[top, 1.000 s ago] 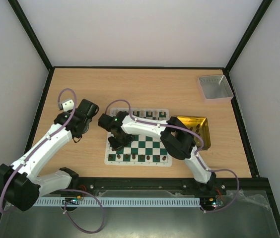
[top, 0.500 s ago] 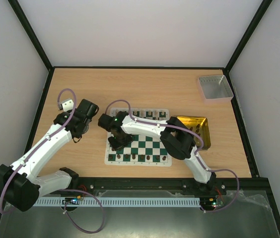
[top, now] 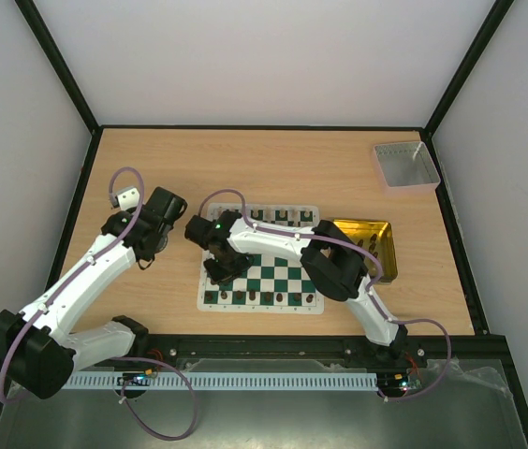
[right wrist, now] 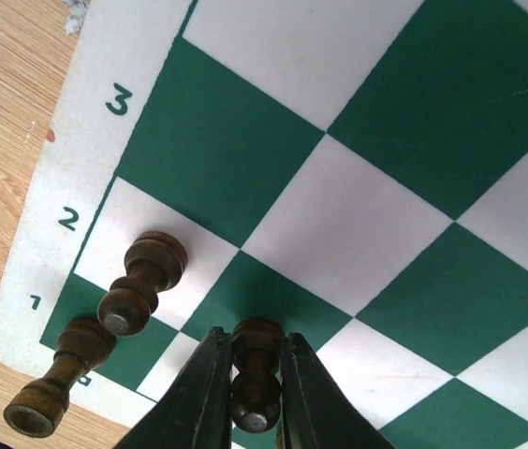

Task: Set up the chess pieces on the board
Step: Place the chess piece on the chessboard.

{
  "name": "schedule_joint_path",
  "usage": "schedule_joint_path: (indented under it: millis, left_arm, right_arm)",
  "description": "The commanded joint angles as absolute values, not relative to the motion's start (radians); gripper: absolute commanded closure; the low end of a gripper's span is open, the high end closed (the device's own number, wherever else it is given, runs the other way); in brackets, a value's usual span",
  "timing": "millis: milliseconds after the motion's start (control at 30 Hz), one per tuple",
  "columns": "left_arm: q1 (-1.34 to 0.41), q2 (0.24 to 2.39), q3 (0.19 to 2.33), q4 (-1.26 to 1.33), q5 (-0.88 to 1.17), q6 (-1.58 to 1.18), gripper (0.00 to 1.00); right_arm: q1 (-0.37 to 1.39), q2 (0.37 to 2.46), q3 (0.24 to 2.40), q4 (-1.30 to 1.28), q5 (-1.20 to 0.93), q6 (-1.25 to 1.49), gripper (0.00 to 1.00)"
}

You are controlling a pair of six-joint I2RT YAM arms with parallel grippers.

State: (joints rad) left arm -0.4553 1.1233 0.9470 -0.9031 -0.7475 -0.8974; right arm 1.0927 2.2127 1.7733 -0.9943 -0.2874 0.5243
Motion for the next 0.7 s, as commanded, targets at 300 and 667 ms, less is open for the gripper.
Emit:
schedule_joint_path:
  millis: [300,667]
  left_arm:
    - [-0.466,1.112,0.95,-0.906,-0.758,-0.887,0.01]
    - [-0.468,1.114,0.95,-0.904,-0.758,-0.885,0.01]
  right_arm:
    - [1.098,2.232,1.767,-1.028,-0.291,0.523,0.74]
    - [1.092,2.195,1.795,-1.044,-0.195,0.539,0.71]
